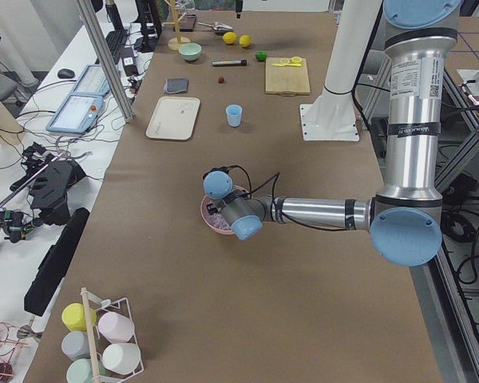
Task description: Mash ice and strawberries in cup
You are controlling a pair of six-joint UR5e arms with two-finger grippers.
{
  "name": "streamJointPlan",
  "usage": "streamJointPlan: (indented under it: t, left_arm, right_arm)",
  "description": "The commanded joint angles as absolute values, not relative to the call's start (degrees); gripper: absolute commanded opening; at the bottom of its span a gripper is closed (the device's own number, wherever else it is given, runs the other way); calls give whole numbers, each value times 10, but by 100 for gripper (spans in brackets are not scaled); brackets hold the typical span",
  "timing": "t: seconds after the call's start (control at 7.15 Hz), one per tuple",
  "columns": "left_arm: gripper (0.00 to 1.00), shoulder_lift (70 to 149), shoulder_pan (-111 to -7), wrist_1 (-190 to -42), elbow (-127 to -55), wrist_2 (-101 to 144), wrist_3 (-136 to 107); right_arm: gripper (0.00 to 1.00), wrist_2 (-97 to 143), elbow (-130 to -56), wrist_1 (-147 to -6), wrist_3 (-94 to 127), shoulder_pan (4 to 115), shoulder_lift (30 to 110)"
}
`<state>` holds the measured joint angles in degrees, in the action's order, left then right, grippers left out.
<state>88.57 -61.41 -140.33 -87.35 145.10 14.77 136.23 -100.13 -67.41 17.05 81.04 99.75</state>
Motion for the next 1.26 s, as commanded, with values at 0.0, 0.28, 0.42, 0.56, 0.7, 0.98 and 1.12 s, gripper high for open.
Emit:
streamJointPlan:
  t: [0.0,0.28,0.42,0.56,0.7,0.98,1.12]
  left_arm:
    - [62,875,-593,-1414,-874,1420,147]
    - [56,874,-587,-1421,-873,1410,148]
    - [57,874,-587,-1421,-874,1411,147]
    - [63,874,-587,-1422,-875,1411,147]
    - [69,871,-587,-1422,-879,1411,147]
    - [90,871,-587,-1422,-880,1411,146]
    - [96,871,-587,-1422,-882,1411,145]
  right_arm:
    - [100,1362,-1001,-674,171,810,998]
    - [100,1362,-1001,-674,170,810,998]
    - [100,1362,-1002,-674,170,810,999]
    - [100,1362,-1003,-674,170,810,1000]
    - [100,1362,-1003,-674,171,810,1000]
    - [100,1362,-1003,-674,171,810,998]
    - [100,1362,-1003,-674,171,810,998]
